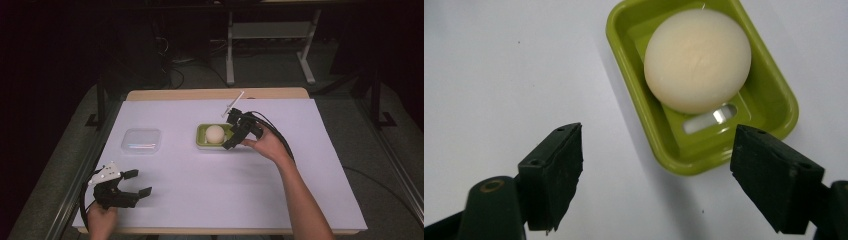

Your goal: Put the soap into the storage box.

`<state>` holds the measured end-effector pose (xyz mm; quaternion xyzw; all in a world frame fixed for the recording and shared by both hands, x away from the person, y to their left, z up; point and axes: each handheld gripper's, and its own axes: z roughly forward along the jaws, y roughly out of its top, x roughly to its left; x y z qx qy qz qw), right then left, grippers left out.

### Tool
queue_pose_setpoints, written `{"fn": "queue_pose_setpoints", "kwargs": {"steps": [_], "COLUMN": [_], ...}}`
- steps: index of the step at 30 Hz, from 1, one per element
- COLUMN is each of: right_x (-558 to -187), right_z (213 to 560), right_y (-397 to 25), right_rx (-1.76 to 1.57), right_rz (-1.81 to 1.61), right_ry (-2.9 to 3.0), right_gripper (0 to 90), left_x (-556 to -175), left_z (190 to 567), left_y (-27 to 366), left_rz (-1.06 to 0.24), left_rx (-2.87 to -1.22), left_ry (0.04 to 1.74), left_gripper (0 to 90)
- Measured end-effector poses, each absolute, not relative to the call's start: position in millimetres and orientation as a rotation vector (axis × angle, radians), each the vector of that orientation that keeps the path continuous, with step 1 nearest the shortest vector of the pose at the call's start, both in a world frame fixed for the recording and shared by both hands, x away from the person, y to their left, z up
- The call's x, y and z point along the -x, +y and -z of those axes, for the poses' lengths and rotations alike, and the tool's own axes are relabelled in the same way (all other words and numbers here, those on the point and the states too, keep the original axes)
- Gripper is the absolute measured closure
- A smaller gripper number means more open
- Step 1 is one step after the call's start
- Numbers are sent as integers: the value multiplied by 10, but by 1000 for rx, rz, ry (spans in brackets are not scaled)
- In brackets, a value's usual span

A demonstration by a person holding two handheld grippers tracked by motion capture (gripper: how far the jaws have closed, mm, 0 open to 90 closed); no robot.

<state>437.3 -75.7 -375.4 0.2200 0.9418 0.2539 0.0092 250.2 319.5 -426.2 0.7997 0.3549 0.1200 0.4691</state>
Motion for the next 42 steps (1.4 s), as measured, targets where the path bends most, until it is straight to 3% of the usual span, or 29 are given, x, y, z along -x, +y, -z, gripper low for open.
{"fn": "queue_pose_setpoints", "kwargs": {"steps": [42], "right_x": [-3749], "right_z": [3958], "right_y": [-1494], "right_rx": [-842], "right_rz": [-907], "right_ry": [2871], "right_gripper": [189], "left_x": [-2573], "left_z": [4288], "left_y": [3124], "left_rz": [-299], "left_rx": [-1979], "left_ry": [871], "left_gripper": [130]}}
